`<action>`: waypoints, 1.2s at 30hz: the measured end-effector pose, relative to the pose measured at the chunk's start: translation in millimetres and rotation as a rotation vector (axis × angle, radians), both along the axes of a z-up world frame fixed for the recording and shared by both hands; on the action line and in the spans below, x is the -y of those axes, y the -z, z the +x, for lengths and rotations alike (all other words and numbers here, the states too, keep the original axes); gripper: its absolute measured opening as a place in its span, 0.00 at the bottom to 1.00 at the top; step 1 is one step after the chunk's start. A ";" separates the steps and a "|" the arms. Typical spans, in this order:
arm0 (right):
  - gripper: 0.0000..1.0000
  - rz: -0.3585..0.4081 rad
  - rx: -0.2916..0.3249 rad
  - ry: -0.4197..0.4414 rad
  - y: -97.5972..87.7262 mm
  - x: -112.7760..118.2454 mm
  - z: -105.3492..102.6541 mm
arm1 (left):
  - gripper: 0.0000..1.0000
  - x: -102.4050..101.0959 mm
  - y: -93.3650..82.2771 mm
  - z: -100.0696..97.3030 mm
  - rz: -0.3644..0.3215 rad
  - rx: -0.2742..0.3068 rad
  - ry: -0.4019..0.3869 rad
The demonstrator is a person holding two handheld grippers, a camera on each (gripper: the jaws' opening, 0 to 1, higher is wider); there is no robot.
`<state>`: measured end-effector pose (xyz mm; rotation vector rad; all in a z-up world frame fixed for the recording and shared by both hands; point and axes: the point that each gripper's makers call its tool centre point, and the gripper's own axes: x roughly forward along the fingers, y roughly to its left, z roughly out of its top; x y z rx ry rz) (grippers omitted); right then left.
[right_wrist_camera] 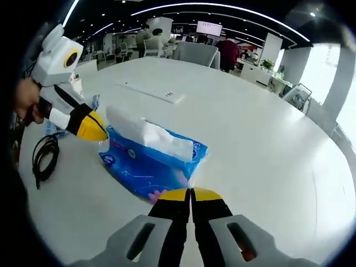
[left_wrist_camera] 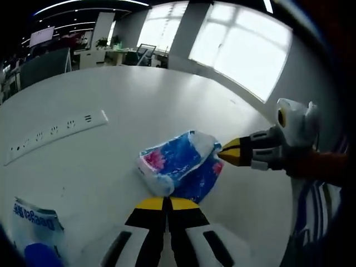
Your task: Arrange the tabletop items into an orderly group along one side of the table until the central work area is clear of visible clutter.
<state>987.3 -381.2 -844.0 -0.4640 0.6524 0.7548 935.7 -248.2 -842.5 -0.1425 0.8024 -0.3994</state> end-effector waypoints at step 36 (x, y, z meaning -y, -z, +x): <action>0.40 0.093 -0.031 0.062 -10.4 -1.3 -3.4 | 0.29 -11.7 -30.2 -13.8 0.059 0.070 -0.074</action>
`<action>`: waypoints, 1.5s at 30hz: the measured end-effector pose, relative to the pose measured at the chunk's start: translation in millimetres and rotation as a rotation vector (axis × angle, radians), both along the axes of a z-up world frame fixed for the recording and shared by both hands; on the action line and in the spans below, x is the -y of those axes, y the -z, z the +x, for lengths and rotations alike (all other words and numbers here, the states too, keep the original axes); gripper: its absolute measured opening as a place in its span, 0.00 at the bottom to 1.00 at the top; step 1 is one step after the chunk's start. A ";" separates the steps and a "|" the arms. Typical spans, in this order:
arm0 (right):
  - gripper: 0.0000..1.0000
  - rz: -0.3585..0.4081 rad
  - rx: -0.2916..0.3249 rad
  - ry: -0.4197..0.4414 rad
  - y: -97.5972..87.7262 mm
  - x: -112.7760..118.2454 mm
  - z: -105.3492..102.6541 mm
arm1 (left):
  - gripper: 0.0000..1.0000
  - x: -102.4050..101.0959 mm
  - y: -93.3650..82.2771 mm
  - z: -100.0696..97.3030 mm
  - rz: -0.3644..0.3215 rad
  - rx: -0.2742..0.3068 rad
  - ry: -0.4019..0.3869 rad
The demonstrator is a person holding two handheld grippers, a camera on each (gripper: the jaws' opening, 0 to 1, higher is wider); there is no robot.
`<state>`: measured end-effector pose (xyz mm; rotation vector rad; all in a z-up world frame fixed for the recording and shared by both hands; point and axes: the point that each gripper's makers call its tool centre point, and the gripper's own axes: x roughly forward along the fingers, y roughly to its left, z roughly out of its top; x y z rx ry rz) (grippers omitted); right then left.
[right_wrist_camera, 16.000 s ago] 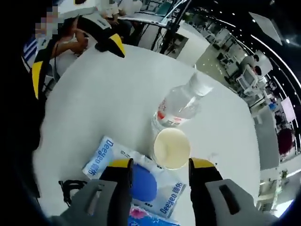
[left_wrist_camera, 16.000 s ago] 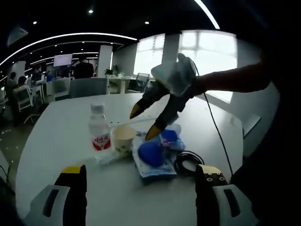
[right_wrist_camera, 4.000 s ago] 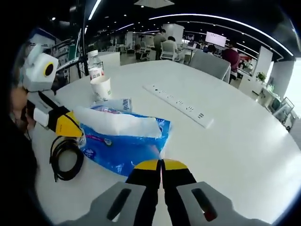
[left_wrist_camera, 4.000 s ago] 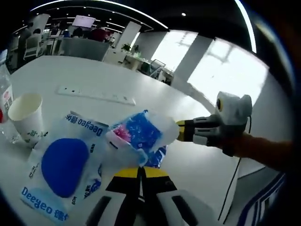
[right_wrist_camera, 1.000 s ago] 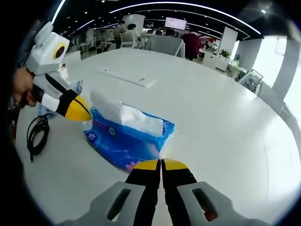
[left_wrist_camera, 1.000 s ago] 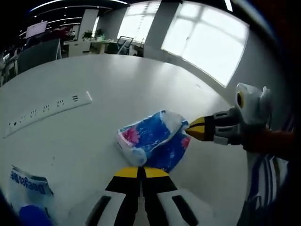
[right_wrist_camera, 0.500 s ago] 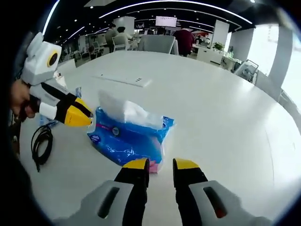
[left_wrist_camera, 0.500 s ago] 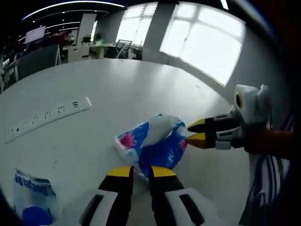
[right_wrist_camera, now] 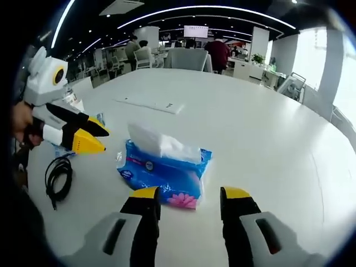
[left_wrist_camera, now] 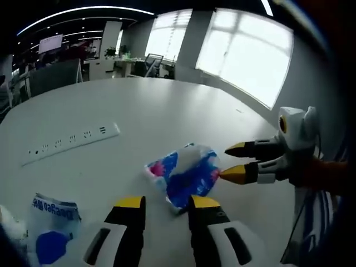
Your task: Arrange the tabletop items into an orderly group along one side of the table until the central work area is clear of visible clutter.
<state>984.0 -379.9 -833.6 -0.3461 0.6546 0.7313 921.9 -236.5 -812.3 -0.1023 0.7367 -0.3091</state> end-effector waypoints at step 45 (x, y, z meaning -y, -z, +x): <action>0.79 0.092 -0.030 -0.581 -51.1 -203.2 -79.4 | 0.86 -161.7 -22.8 -185.4 0.070 0.016 -0.649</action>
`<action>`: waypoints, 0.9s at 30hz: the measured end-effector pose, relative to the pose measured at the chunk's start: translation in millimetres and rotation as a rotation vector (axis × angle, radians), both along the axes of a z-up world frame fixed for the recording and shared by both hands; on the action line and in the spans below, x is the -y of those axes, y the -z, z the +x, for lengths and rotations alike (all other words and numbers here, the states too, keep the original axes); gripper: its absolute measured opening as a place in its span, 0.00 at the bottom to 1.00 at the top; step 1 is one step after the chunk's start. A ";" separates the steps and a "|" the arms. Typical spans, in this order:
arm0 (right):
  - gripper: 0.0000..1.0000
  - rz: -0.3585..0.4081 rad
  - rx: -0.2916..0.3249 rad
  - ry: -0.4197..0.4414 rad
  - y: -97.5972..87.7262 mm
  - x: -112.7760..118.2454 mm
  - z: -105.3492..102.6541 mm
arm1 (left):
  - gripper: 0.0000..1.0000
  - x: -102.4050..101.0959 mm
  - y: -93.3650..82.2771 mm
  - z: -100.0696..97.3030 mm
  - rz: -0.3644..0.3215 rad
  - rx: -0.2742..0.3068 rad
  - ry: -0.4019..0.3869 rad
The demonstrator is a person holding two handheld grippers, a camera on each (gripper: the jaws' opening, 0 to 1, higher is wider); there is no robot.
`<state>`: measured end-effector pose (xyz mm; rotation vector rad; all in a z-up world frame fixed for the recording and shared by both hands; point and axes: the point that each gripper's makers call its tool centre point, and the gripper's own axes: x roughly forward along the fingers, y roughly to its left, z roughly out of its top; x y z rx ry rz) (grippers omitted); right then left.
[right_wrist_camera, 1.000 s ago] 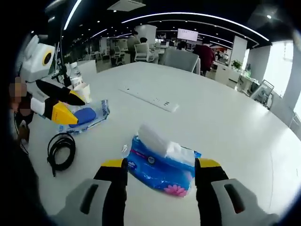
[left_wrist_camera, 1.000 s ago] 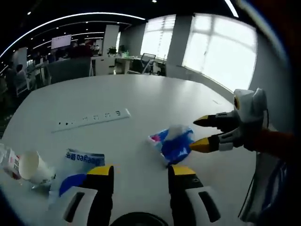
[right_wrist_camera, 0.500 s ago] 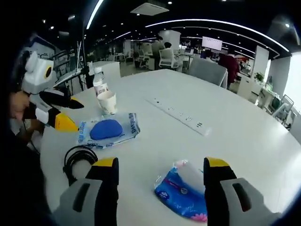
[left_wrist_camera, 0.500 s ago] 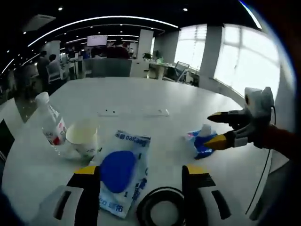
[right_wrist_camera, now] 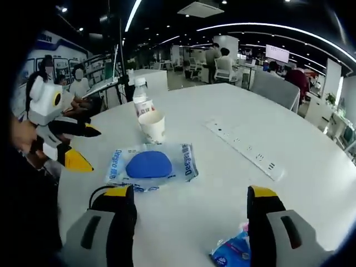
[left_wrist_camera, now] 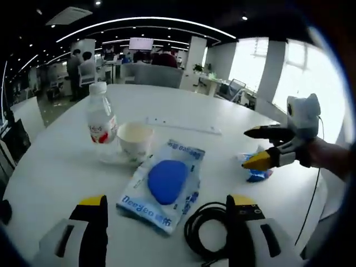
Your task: Arrange the tabletop items into an orderly group along one side of the table until the central work area is clear of visible clutter.
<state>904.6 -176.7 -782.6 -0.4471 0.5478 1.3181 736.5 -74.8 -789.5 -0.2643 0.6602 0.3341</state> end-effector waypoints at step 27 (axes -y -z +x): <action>0.74 -0.040 0.008 -0.051 27.7 -36.4 10.9 | 0.81 7.1 19.3 -15.4 -0.108 0.051 -0.040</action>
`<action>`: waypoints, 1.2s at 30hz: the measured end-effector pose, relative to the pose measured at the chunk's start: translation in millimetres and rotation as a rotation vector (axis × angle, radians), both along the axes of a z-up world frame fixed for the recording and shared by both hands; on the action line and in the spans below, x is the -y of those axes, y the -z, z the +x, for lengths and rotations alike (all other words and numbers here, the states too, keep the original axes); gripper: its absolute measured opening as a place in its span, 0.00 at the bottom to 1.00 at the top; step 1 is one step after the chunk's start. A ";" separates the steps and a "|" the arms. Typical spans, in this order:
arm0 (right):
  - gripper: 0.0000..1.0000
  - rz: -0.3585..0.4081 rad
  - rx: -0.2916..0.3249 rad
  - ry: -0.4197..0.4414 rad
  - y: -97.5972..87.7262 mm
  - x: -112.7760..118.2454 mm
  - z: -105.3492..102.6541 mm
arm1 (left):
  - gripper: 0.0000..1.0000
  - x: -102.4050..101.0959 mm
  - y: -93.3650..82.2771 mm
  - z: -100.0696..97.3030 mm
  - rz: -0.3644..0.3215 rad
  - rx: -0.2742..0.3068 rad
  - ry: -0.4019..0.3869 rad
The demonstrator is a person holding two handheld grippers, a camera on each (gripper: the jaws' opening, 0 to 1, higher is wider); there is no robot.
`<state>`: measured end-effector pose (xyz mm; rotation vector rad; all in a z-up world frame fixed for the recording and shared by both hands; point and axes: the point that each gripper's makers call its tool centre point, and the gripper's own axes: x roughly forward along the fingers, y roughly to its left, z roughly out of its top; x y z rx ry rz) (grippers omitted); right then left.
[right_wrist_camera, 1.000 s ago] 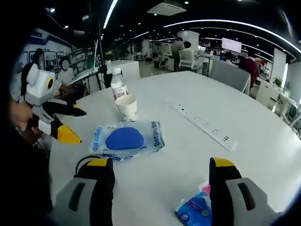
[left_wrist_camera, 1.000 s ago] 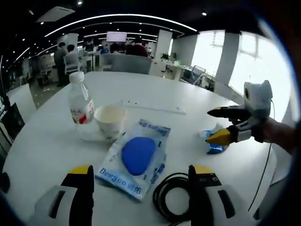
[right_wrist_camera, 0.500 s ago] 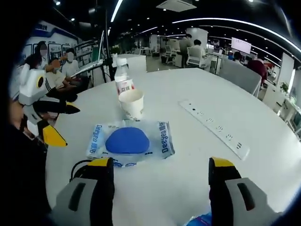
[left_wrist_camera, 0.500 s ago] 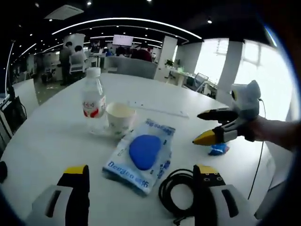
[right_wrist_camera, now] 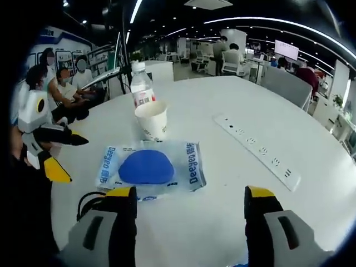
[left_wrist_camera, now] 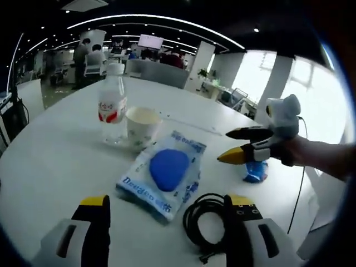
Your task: Arrange the tabletop items into an orderly group along one side of the table until the central work area is clear of visible clutter.
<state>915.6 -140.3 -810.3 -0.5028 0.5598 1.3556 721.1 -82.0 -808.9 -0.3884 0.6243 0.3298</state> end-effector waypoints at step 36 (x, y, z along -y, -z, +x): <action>0.48 -0.018 -0.084 0.019 36.2 -28.0 12.7 | 0.43 9.9 52.5 9.0 -0.174 -0.054 0.003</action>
